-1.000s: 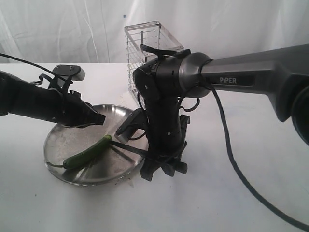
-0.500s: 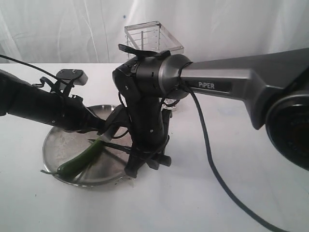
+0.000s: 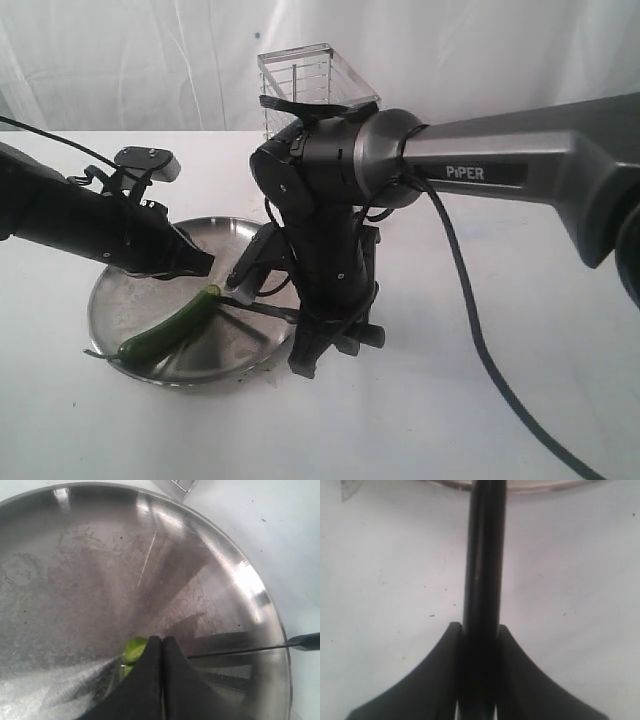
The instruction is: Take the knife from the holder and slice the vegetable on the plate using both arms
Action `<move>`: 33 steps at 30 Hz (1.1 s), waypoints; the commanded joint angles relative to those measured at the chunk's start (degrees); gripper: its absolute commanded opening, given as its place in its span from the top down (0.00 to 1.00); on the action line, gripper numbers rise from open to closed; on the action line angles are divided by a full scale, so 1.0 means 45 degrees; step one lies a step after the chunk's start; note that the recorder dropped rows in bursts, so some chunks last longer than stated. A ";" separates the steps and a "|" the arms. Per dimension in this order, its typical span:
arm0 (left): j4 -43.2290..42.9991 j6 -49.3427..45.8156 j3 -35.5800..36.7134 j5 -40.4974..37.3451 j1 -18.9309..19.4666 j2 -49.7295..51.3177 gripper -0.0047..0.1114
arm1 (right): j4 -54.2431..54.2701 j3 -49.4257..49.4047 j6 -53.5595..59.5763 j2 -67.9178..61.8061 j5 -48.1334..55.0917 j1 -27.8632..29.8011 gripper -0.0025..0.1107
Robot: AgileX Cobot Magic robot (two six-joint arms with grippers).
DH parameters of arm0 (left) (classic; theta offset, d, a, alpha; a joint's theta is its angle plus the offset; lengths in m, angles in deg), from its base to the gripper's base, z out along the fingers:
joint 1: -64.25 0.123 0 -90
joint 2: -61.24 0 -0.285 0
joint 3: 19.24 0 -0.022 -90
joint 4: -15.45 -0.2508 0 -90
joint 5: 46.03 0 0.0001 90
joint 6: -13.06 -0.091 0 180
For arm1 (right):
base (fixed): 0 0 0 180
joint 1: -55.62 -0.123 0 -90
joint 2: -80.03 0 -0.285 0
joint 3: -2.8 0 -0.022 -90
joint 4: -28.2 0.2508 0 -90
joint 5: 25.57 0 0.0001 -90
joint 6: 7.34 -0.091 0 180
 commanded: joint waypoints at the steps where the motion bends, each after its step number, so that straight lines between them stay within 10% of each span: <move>1: 0.0037 0.0130 0.0004 -0.0206 0.0022 -0.0129 0.96 | -0.0077 -0.0060 0.0065 -0.0034 0.0073 -0.0086 0.98; 33: 0.0004 0.0163 0.0004 -0.0231 0.0022 -0.0129 0.96 | -0.3830 0.0411 -0.1040 -0.0765 0.0073 -0.0808 0.98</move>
